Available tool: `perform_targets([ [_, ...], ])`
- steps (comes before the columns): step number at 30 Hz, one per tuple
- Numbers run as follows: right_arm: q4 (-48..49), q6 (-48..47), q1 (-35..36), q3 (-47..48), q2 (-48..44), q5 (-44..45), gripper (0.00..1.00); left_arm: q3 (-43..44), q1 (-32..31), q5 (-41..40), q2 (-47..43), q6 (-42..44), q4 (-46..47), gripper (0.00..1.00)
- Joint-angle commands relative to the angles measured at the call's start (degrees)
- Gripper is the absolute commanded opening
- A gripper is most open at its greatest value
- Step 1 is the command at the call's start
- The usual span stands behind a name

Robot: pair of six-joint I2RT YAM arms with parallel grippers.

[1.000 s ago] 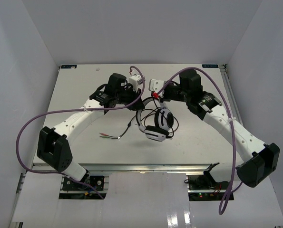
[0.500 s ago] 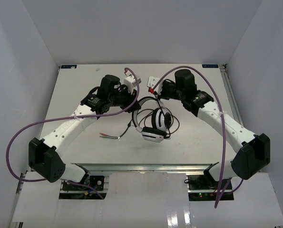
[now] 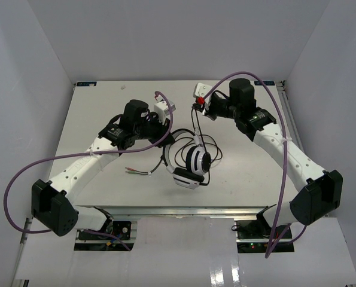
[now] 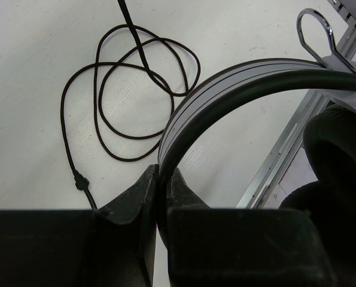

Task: Wrap the headphones

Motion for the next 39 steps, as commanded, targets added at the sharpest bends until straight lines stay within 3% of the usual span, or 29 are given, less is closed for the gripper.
perform_targets([
  [1,1.53,2.33,-0.26,2.84,0.51,-3.18,0.08,1.12,-0.44,4.78,-3.15,-0.72,1.91,0.00],
  [16,1.11,1.88,3.65,1.78,3.27,3.23,0.08,5.71,-2.25,5.12,2.02,-0.48,2.35,0.00],
  [24,1.56,1.19,3.36,-0.98,4.18,7.35,0.08,5.40,-2.49,4.09,-0.56,-0.49,2.35,0.00],
  [39,2.38,8.84,-1.37,-3.18,3.24,-4.35,0.08,3.49,-2.49,1.10,-8.76,-2.94,3.84,0.00],
])
